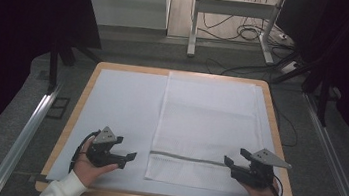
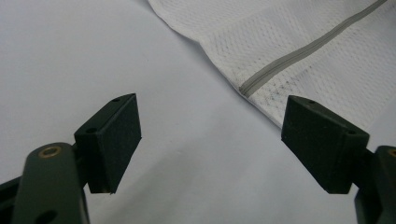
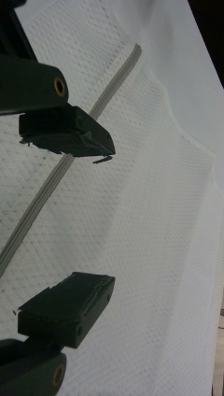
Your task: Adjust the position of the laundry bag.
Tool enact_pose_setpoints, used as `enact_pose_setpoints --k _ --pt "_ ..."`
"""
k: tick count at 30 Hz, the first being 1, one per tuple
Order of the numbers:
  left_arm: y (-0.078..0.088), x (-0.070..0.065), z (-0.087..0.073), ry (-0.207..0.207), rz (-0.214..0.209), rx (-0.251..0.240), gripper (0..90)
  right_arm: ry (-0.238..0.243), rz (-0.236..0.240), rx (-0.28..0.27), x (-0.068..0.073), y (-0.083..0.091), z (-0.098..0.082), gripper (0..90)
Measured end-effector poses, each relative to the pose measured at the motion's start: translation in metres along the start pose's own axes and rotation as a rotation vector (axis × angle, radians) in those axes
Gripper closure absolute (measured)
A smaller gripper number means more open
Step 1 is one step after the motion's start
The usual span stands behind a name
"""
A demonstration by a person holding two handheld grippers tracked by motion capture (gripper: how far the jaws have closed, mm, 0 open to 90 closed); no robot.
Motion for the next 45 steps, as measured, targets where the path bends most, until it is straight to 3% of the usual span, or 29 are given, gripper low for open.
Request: enact_pose_setpoints --k 5,9,16,21,28,31,36,45 --pt "-0.003 0.000 -0.001 0.017 -0.004 0.010 21.4 -0.001 0.020 0.013 0.002 -0.001 -0.004 30.7" --pt "0.000 -0.006 -0.001 -0.014 0.009 0.011 21.5 0.020 0.012 0.008 0.003 0.001 -0.003 30.9" --pt "0.009 -0.014 0.007 -0.033 0.018 -0.002 19.6 0.033 0.014 -0.007 0.013 0.009 -0.003 31.0" --pt "0.003 -0.007 0.014 0.008 -0.012 -0.003 17.3 0.026 0.011 -0.011 0.008 0.008 -0.004 31.0" --pt "-0.004 0.006 0.021 0.037 0.004 0.008 17.2 0.031 0.011 0.001 0.009 0.004 -0.006 31.1" --pt "-0.008 0.008 0.023 0.048 0.004 0.014 18.0 0.040 0.003 -0.003 0.010 0.005 -0.005 31.1" --pt "-0.031 0.011 0.033 0.032 0.003 0.047 19.1 0.040 -0.003 0.000 0.008 0.004 -0.006 31.2" --pt "-0.060 0.014 0.053 0.039 0.008 0.063 22.1 0.040 -0.004 -0.003 0.008 0.006 -0.006 31.2"
Point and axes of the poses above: each handheld gripper's, and its own axes: y roughly backward along the jaws, z roughly out of its top, x roughly to its left, the point moved 8 cm from there along -y, roughly forward along the jaws, and after that the axes turned 15 degrees about -y, right-handed, at the moved point
